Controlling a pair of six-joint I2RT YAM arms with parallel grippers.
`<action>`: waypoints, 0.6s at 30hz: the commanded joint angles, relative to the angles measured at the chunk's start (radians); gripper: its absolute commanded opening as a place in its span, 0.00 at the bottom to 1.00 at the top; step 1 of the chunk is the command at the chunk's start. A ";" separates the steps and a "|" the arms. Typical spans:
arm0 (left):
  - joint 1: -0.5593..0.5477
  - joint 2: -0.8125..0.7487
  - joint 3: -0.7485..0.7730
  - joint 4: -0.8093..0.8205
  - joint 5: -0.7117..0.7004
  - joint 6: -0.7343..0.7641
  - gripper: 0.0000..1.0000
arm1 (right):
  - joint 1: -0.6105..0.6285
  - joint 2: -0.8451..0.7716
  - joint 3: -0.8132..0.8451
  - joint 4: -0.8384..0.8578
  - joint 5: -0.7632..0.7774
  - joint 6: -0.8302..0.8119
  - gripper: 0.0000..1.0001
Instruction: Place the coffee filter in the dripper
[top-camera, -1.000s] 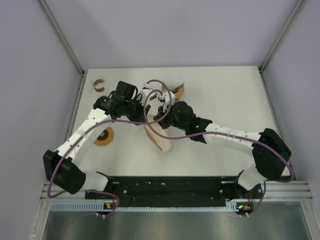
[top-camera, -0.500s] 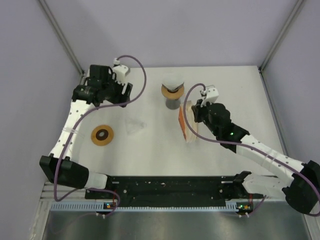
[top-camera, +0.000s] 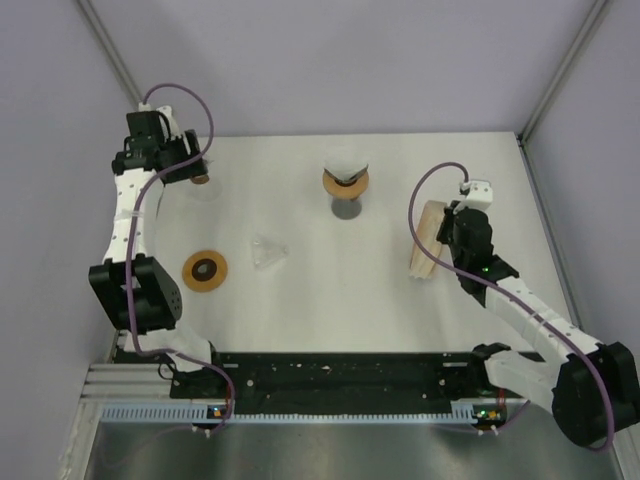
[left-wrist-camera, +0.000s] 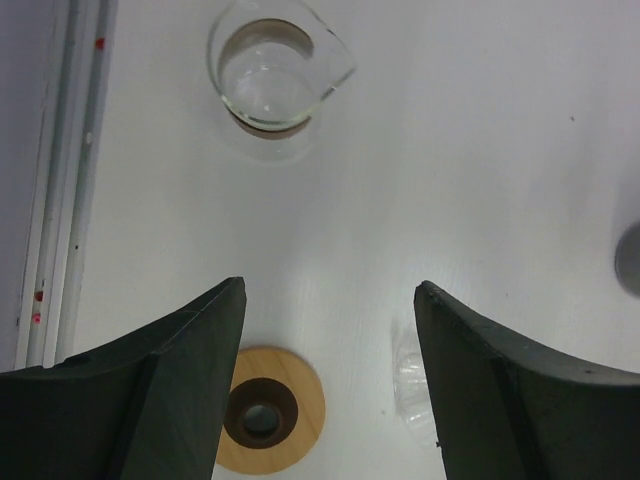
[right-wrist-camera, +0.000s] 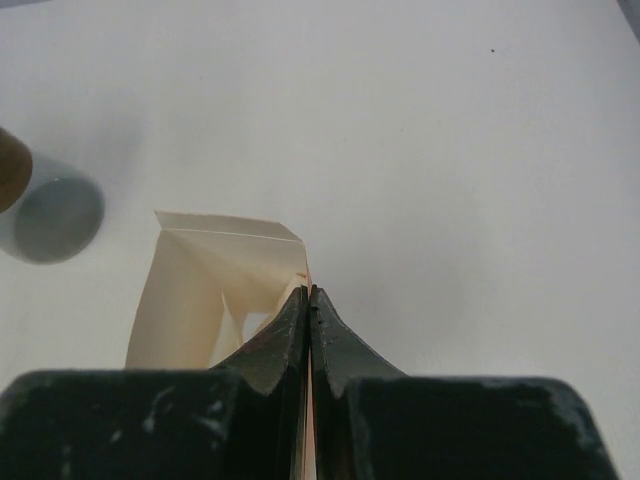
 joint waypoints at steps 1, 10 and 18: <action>0.049 0.040 0.058 0.159 -0.115 -0.190 0.74 | -0.050 0.046 -0.026 0.201 0.066 -0.006 0.00; 0.070 0.207 0.154 0.179 -0.238 -0.294 0.74 | -0.065 0.169 -0.044 0.263 0.080 -0.018 0.00; 0.083 0.279 0.137 0.231 -0.247 -0.340 0.74 | -0.064 0.211 -0.030 0.214 0.034 -0.043 0.00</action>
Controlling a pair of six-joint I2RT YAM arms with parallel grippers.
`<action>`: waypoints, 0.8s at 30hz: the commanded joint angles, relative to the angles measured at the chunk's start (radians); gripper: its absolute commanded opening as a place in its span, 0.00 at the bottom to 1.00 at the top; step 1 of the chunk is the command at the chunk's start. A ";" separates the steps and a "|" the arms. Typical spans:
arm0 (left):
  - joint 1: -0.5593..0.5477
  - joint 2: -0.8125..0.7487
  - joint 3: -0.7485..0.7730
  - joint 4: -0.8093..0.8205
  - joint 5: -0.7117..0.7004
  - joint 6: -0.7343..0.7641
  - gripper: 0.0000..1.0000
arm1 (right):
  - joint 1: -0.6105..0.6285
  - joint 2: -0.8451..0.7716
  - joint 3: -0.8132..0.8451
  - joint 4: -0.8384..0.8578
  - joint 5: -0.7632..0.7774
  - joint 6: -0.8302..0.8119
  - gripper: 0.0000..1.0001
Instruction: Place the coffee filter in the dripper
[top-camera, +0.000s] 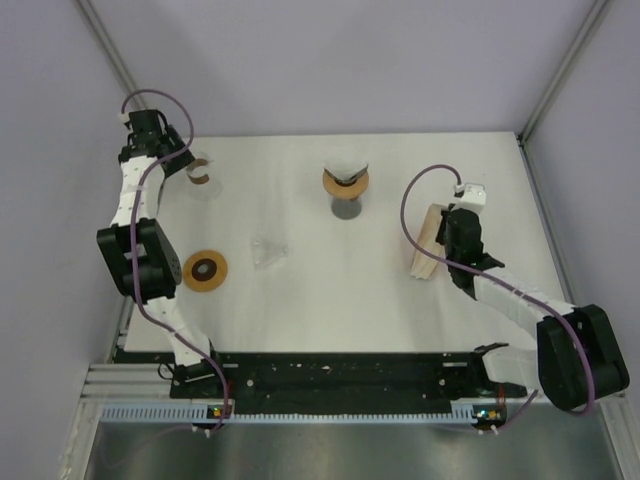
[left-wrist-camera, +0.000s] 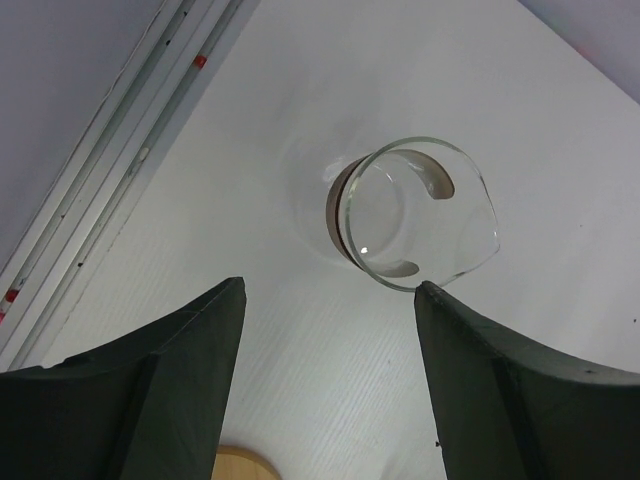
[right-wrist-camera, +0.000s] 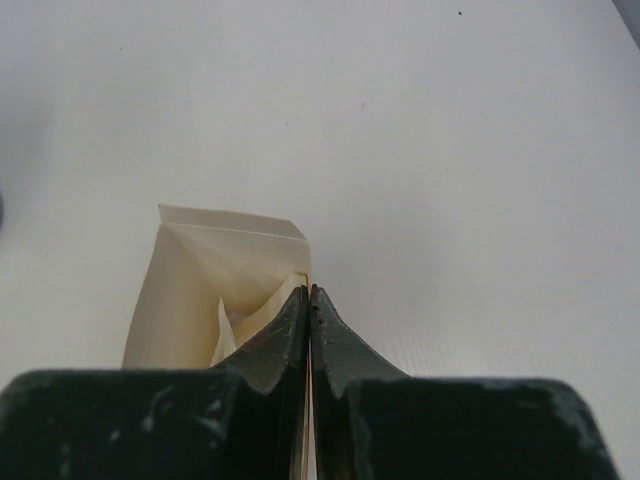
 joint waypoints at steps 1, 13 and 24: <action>0.009 0.019 0.020 0.077 -0.013 -0.042 0.74 | -0.010 0.022 0.030 -0.008 -0.036 -0.020 0.04; 0.009 0.145 0.096 0.077 0.028 -0.042 0.66 | -0.009 -0.090 0.061 -0.128 -0.068 -0.035 0.50; 0.011 0.194 0.096 0.069 0.076 -0.018 0.16 | -0.009 -0.208 0.096 -0.218 -0.086 -0.066 0.55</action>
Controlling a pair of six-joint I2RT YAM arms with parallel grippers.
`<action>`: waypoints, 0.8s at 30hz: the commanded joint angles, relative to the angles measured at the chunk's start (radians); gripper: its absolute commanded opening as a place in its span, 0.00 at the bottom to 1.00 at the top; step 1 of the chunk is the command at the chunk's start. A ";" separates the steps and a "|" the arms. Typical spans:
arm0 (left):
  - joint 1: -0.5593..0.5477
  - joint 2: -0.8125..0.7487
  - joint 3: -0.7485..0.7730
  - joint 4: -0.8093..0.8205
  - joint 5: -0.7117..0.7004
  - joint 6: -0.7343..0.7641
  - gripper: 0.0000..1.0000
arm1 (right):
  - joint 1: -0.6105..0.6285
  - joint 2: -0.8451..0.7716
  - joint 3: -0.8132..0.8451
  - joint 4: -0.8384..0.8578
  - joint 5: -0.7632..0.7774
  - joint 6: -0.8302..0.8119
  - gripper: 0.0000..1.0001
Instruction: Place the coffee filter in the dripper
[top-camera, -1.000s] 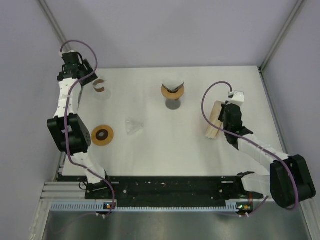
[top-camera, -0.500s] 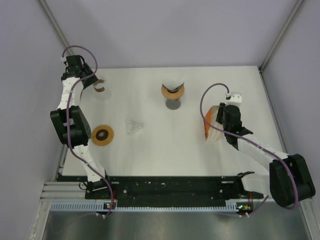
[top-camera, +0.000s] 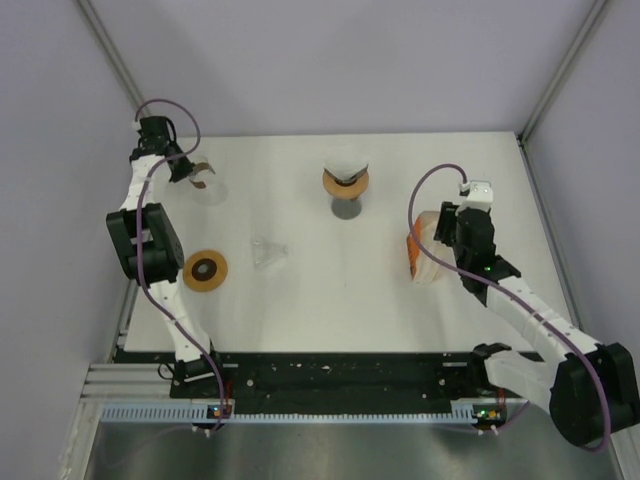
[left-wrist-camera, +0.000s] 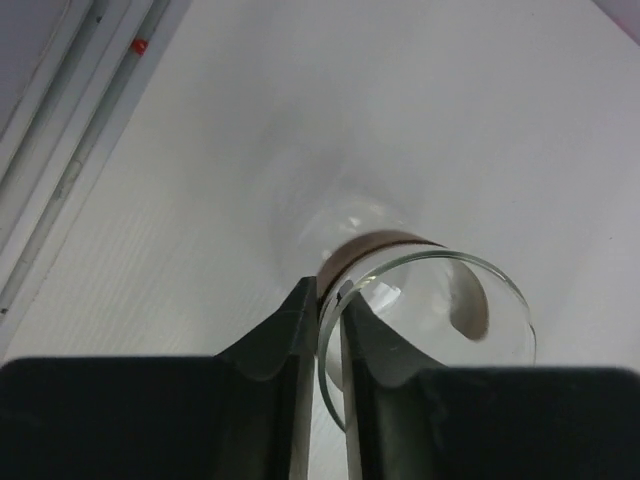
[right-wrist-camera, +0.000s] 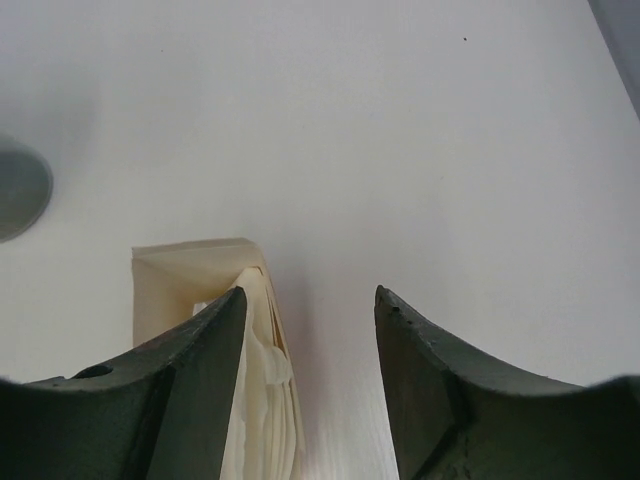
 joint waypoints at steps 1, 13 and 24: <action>0.006 0.004 0.030 0.018 0.019 0.008 0.11 | -0.008 -0.068 0.058 -0.027 -0.028 -0.026 0.55; 0.015 -0.251 -0.089 0.035 0.163 0.139 0.00 | -0.008 -0.165 0.135 -0.162 -0.093 -0.048 0.56; -0.158 -0.574 -0.111 -0.250 0.387 0.471 0.00 | -0.008 -0.187 0.184 -0.195 -0.212 0.000 0.56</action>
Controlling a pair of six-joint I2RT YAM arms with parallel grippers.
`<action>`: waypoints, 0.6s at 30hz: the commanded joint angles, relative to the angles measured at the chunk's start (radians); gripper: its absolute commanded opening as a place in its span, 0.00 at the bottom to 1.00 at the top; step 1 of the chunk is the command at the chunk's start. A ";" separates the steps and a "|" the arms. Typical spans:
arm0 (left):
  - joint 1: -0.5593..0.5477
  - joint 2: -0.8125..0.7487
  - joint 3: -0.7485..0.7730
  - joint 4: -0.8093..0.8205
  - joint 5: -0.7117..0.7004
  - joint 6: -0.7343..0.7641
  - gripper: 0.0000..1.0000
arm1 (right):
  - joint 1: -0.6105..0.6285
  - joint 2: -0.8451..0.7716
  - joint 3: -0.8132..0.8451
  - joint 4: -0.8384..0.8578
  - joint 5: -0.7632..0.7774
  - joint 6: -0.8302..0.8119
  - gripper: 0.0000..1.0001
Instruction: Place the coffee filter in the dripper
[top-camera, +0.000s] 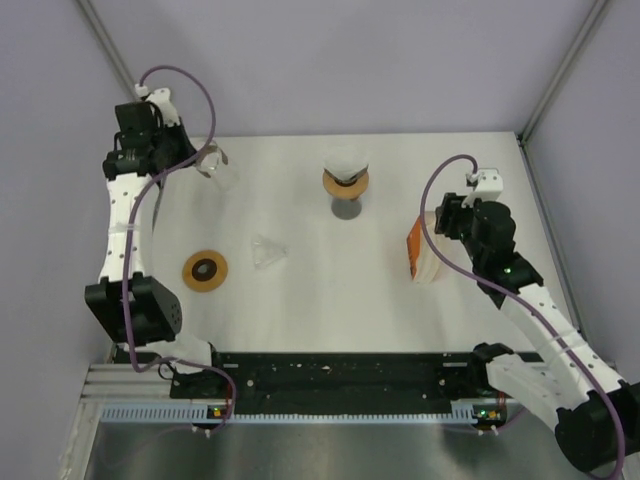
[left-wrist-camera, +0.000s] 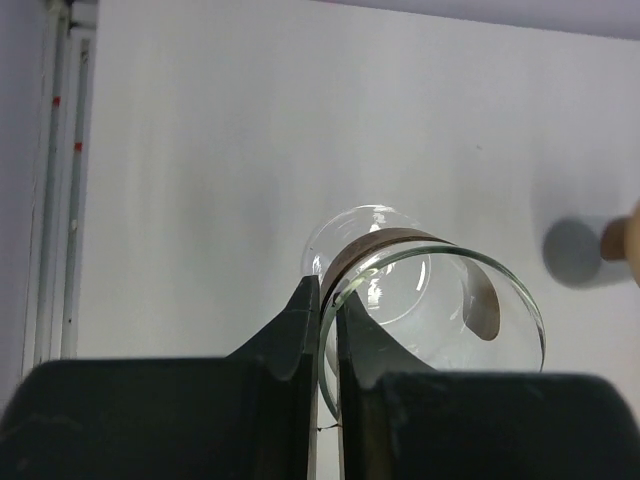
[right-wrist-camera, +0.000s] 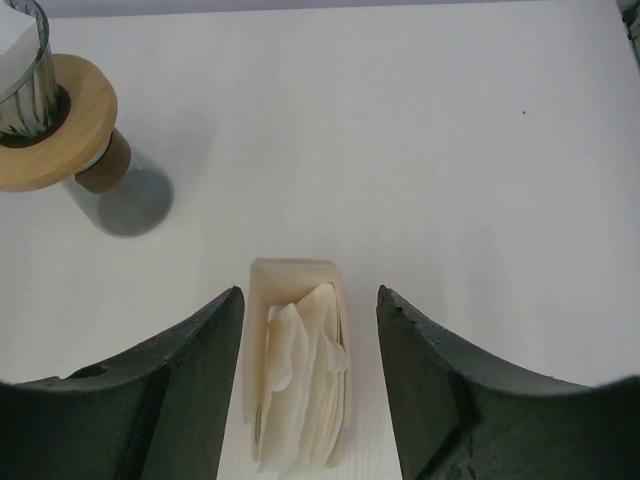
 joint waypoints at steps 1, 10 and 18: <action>-0.157 -0.131 0.032 -0.182 0.154 0.229 0.00 | -0.008 -0.030 0.044 0.002 -0.057 0.031 0.56; -0.549 -0.257 -0.225 -0.218 0.163 0.382 0.00 | -0.007 -0.083 0.017 -0.012 -0.066 0.044 0.57; -0.731 -0.235 -0.402 -0.109 0.036 0.436 0.00 | -0.007 -0.111 -0.001 -0.030 -0.057 0.050 0.57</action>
